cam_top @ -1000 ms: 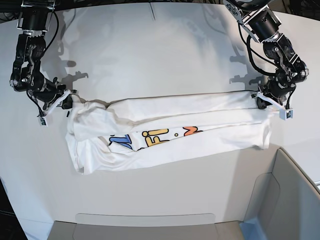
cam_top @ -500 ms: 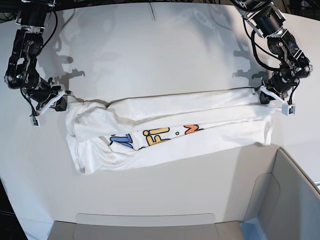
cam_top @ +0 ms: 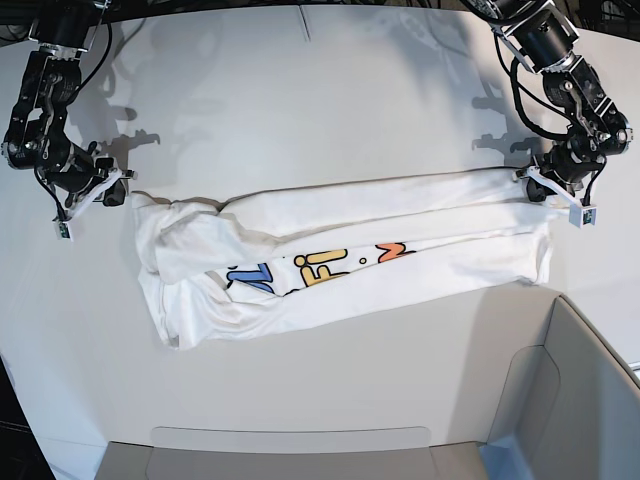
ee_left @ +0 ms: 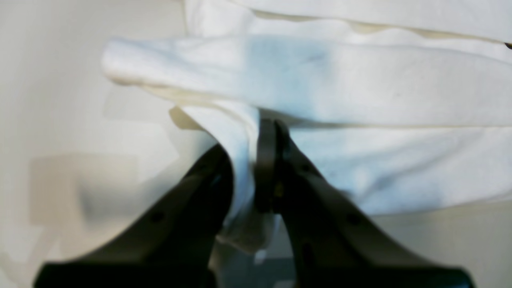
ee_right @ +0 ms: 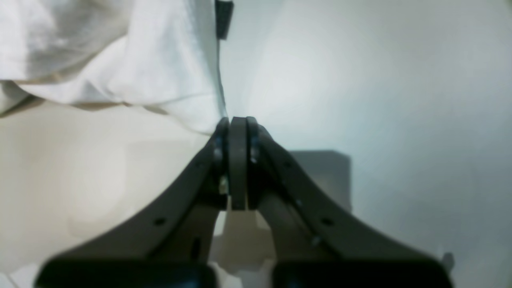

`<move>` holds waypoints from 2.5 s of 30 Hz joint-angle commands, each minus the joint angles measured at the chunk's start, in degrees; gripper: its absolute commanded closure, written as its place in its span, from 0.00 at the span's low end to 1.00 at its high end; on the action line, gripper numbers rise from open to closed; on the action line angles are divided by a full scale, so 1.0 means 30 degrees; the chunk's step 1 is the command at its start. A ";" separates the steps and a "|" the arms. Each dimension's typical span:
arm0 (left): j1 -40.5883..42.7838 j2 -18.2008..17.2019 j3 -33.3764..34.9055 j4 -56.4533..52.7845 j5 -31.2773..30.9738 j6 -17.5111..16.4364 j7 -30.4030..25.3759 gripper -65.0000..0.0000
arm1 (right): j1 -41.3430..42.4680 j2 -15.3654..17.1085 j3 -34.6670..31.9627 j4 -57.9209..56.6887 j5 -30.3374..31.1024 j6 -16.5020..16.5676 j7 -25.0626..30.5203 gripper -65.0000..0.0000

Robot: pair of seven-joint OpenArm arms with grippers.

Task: Layout the t-shirt on the table in an organized manner, then fold the t-shirt properly
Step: 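Drag the folded shirt toward the robot base with both grippers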

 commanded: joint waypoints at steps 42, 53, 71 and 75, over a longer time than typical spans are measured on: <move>-0.0004 -0.0090 0.0049 -0.0017 0.1119 0.0192 0.1110 0.97 | 0.2189 -0.0055 -0.3176 -0.3011 0.0152 0.3071 0.1624 0.63; 0.0201 -0.0149 0.1104 -0.0017 0.1149 0.0192 0.1110 0.97 | 0.1955 0.0472 -0.3088 -0.2747 0.0152 0.2924 0.0628 1.00; 0.1607 -0.0207 0.1368 0.0012 0.1149 0.0192 0.1110 1.00 | -0.0683 0.0590 0.0575 -0.0110 0.0152 0.2924 0.0393 1.00; 0.2486 -0.0207 0.1368 0.0041 0.1149 0.0192 0.1110 1.00 | -0.1005 0.0590 0.1835 -0.0139 0.0152 0.2924 0.0364 1.00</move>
